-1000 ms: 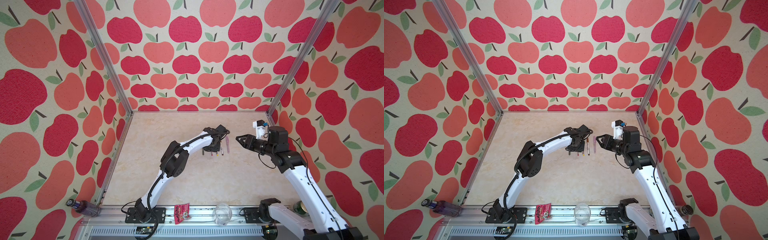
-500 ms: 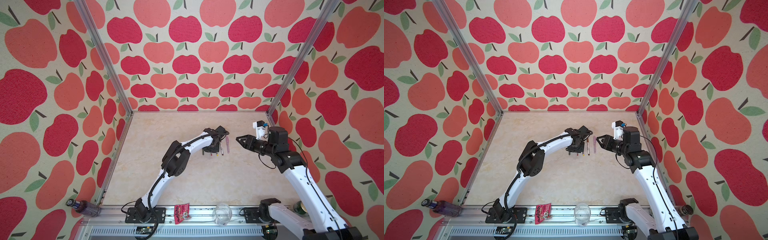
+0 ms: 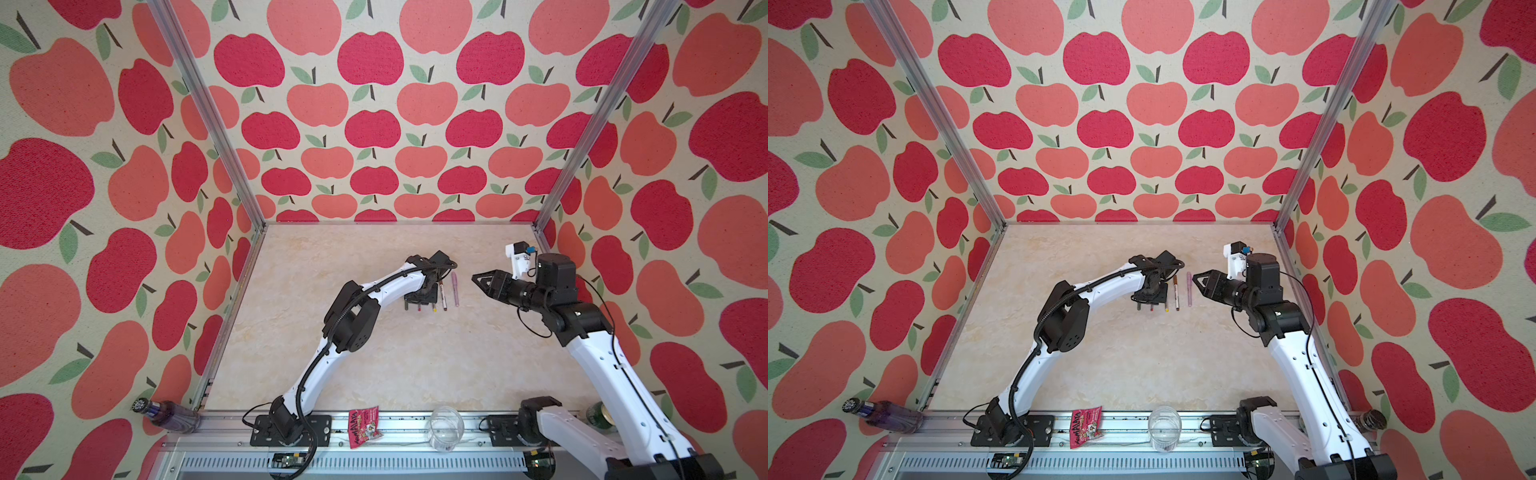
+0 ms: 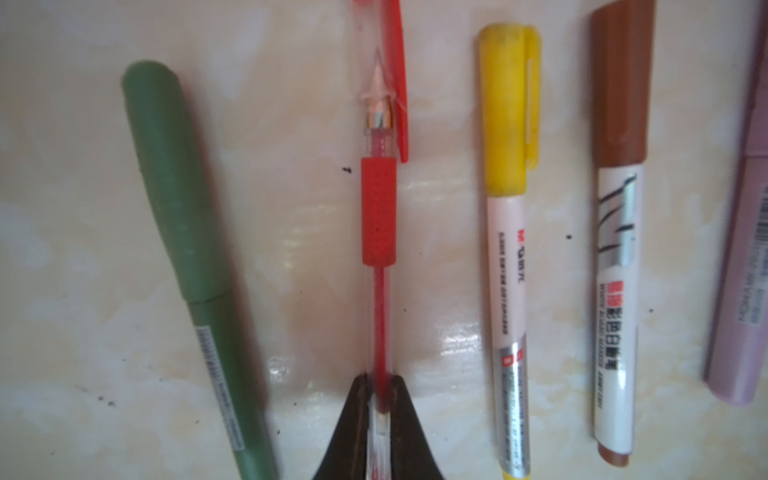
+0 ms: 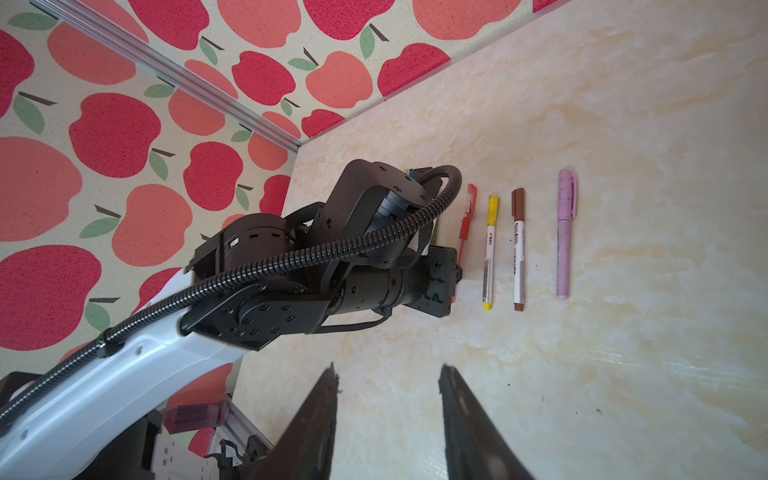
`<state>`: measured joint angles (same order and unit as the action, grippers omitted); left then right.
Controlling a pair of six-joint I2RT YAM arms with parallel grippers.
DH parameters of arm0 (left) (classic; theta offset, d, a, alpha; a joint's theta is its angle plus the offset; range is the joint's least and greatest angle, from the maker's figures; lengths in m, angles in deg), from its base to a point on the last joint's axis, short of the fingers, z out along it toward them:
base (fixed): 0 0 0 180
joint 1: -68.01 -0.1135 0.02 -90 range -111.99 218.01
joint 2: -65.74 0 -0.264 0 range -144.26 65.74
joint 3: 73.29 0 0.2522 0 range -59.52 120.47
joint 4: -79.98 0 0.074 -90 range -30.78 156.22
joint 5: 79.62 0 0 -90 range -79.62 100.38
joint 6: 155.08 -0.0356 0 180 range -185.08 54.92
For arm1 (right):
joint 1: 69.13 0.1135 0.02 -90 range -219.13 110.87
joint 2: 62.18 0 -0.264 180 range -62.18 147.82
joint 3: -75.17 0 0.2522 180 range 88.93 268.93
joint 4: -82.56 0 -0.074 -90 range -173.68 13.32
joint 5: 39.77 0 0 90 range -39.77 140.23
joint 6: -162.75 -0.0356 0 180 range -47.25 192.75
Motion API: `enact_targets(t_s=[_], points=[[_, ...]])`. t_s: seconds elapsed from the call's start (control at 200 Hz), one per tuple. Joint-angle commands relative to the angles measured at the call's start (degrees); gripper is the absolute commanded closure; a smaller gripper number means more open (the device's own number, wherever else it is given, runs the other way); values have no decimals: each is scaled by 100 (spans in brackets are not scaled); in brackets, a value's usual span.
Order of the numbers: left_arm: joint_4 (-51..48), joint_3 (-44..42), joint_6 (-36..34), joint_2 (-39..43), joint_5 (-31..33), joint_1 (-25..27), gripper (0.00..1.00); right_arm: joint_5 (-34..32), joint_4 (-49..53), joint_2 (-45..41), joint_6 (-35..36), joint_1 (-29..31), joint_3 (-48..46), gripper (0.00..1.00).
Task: Insert the pens into the pen caps
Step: 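Grasp the red gel pen with the left gripper and lift it, then grasp the red cap with the right gripper while the left holds the pen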
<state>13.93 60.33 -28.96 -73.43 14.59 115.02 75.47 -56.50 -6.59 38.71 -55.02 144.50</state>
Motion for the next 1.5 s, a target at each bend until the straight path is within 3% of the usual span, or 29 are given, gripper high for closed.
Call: enact_targets(t_s=[0.0,0.175,0.775,1.021,1.106,1.276,1.496], points=[[-132,-86,-27,-122,58,-31,91,69,130,-110,140,-40,-27,57],[183,-479,-30,176,36,-33,97,46,139,-83,104,-41,-64,57],[1096,-2011,-220,1874,-36,-25,98,-17,-42,515,8,-40,60,57],[1304,-3061,-300,3214,237,-106,97,-889,470,1462,337,366,809,57],[1613,-3680,-437,3792,-42,-185,97,-1287,673,1948,486,695,1168,57],[2679,-5192,-682,5020,-1341,-468,97,-2110,1128,3157,803,1339,2087,56],[3805,-6754,-682,6323,-2266,-882,95,-2834,1798,4975,1069,1904,3659,53]])
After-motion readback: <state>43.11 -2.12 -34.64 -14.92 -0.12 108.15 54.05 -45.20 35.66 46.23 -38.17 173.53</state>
